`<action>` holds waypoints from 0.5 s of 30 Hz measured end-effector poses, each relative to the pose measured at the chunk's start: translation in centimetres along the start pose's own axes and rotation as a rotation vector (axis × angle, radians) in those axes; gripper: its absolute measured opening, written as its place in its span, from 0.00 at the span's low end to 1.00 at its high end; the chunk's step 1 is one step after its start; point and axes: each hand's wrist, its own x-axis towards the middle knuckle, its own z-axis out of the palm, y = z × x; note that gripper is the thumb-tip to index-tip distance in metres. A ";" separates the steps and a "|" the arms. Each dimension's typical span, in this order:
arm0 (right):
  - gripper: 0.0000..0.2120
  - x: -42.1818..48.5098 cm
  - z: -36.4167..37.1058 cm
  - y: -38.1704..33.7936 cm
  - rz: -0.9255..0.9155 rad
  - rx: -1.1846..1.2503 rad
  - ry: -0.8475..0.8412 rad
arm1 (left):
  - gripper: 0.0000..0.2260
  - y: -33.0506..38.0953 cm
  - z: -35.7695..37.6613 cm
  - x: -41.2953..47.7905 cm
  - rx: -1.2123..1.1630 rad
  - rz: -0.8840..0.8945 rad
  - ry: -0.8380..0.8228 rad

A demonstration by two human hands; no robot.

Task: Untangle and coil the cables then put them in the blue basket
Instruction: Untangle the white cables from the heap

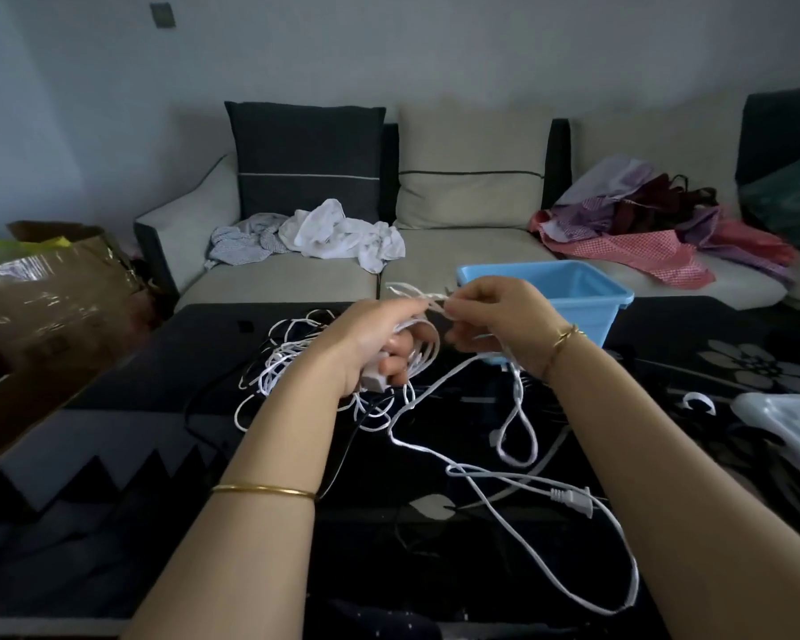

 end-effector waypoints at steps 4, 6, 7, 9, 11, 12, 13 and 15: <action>0.05 0.6 -0.6 1.7 0.118 0.198 0.019 | 0.17 0.3 0.4 0.8 -0.033 -0.038 -0.059; 0.05 0.7 -1.0 2.7 0.099 0.128 0.078 | 0.17 0.3 0.3 1.1 -0.059 -0.067 -0.058; 0.05 0.8 -1.1 3.0 0.078 0.038 0.107 | 0.17 0.2 0.2 1.2 -0.065 -0.082 -0.058; 0.04 1.0 -1.5 3.4 0.017 -0.228 0.146 | 0.17 0.0 0.4 1.3 -0.055 -0.109 -0.056; 0.10 1.2 -1.4 3.5 -0.045 -0.557 0.205 | 0.17 -0.2 0.5 1.4 -0.004 -0.124 -0.029; 0.15 1.2 -1.3 3.3 -0.080 -0.622 0.253 | 0.17 -0.2 0.4 1.3 0.027 -0.129 -0.016; 0.18 1.0 -1.1 2.9 -0.127 -0.582 0.296 | 0.17 -0.1 0.2 1.2 0.058 -0.135 -0.016; 0.21 0.4 -0.6 1.6 -0.198 -0.278 0.270 | 0.17 0.1 -0.4 0.8 0.103 -0.149 -0.054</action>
